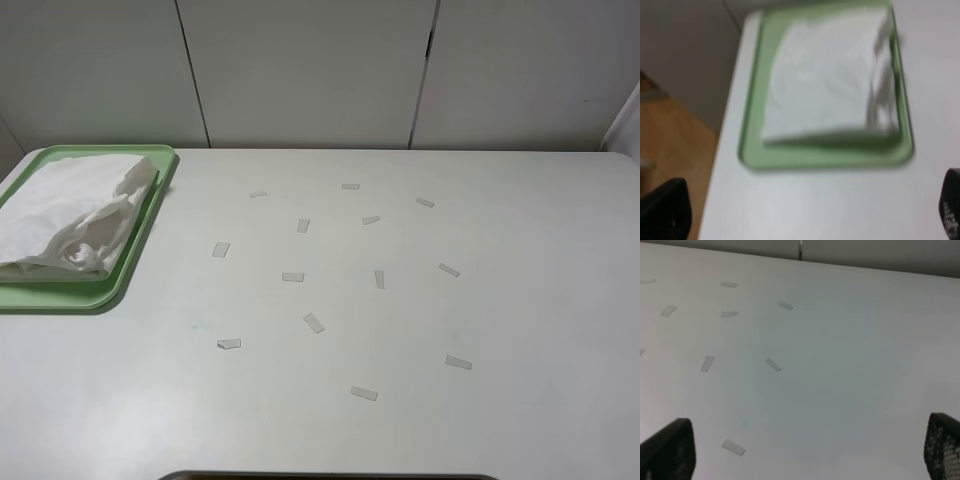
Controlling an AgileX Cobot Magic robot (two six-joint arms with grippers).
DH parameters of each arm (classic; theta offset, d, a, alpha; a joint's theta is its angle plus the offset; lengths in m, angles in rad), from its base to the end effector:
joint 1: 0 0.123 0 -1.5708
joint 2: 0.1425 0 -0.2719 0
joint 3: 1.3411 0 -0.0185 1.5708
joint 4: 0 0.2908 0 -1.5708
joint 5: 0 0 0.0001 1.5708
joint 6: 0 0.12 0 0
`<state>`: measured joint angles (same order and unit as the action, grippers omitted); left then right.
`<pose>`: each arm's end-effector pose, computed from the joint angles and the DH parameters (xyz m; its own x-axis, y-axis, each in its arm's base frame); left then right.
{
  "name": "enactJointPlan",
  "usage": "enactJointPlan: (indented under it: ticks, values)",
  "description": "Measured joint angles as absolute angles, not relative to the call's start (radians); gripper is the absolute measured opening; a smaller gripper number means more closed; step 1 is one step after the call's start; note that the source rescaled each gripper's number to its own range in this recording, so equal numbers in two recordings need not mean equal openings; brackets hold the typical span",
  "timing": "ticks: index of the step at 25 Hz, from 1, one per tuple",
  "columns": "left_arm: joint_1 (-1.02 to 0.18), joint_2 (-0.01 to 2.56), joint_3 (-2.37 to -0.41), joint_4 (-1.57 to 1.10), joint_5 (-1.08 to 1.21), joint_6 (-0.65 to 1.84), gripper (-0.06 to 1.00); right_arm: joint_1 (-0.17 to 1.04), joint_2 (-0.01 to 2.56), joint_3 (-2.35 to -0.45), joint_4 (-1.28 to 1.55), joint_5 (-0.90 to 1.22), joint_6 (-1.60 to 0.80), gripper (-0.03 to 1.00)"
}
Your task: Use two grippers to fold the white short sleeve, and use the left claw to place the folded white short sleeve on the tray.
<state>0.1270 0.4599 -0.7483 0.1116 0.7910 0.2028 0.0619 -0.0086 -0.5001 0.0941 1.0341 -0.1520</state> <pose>0.1469 0.0283 0.3529 -0.4369 0.2233 -0.8714 -0.0800 0.9552 0.2849 0.0685 0.0140 0.2872 -0.4055 -0.1286 -0.9050 -0.1777 0.9823 -0.0600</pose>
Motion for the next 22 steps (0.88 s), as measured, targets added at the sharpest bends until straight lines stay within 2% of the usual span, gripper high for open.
enactJointPlan:
  ticks: [1, 4, 11, 22]
  values:
    - [0.127, 0.384, -0.73, 0.112, 0.944, 0.194, 1.0, 0.062, -0.009, -0.5, 0.094, 1.034, -0.152, 1.0]
    - [0.127, 0.277, -0.691, 0.08, 1.059, 0.152, 1.0, 0.062, -0.009, -0.5, 0.094, 1.034, -0.152, 1.0]
    - [0.112, 0.106, -0.566, -0.103, 1.073, 0.104, 1.0, 0.062, -0.009, -0.5, 0.094, 1.034, -0.152, 1.0]
    - [0.112, 0.033, -0.485, -0.119, 1.068, 0.09, 1.0, 0.062, -0.009, -0.5, 0.094, 1.034, -0.152, 1.0]
